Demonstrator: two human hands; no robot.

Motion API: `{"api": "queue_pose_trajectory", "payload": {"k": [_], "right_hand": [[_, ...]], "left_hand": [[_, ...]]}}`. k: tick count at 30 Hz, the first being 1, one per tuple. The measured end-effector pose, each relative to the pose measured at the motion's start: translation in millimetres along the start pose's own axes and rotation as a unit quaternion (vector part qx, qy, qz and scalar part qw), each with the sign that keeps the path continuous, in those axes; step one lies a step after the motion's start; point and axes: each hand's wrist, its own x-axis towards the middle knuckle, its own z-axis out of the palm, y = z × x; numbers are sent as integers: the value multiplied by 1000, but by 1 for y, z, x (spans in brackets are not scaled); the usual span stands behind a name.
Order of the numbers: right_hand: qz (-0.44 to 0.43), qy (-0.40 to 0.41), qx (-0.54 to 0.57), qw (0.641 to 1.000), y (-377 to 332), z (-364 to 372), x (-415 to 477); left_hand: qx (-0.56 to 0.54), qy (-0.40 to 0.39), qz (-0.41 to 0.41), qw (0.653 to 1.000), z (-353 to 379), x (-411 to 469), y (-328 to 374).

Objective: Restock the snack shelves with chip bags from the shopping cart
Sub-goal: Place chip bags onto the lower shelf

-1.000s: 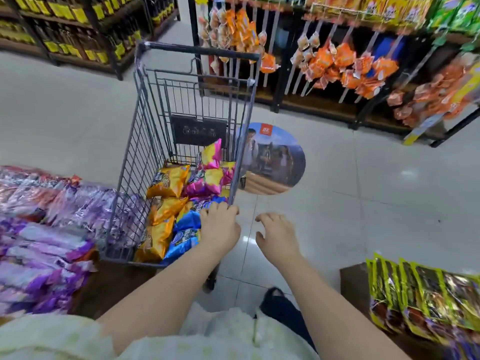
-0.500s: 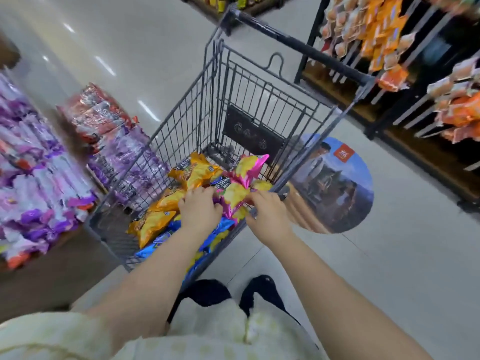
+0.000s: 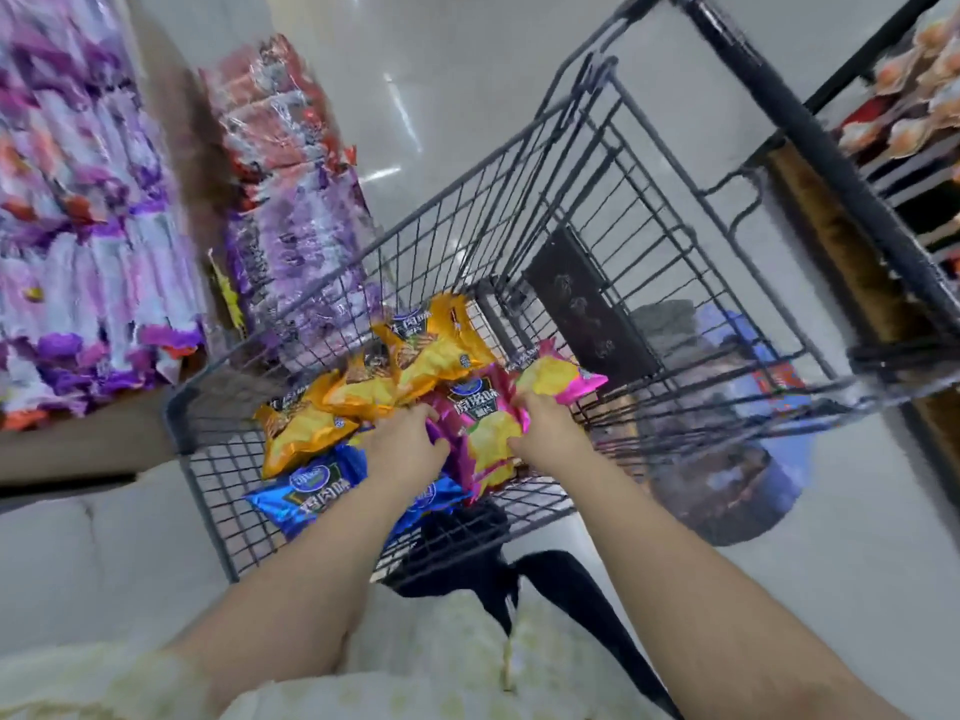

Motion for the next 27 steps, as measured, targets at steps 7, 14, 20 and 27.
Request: {"api": "queue_pose_trajectory", "payload": {"k": [7, 14, 20, 27], "right_hand": [[64, -131, 137, 980, 10, 8, 67], [122, -190, 182, 957, 41, 34, 100], [117, -242, 165, 949, 60, 42, 118], [134, -284, 206, 927, 66, 26, 114]], "left_hand": [[-306, -119, -144, 933, 43, 45, 0], [-422, -137, -251, 861, 97, 65, 17], [-488, -142, -295, 809, 121, 73, 19], [-545, -119, -294, 776, 112, 46, 21]]}}
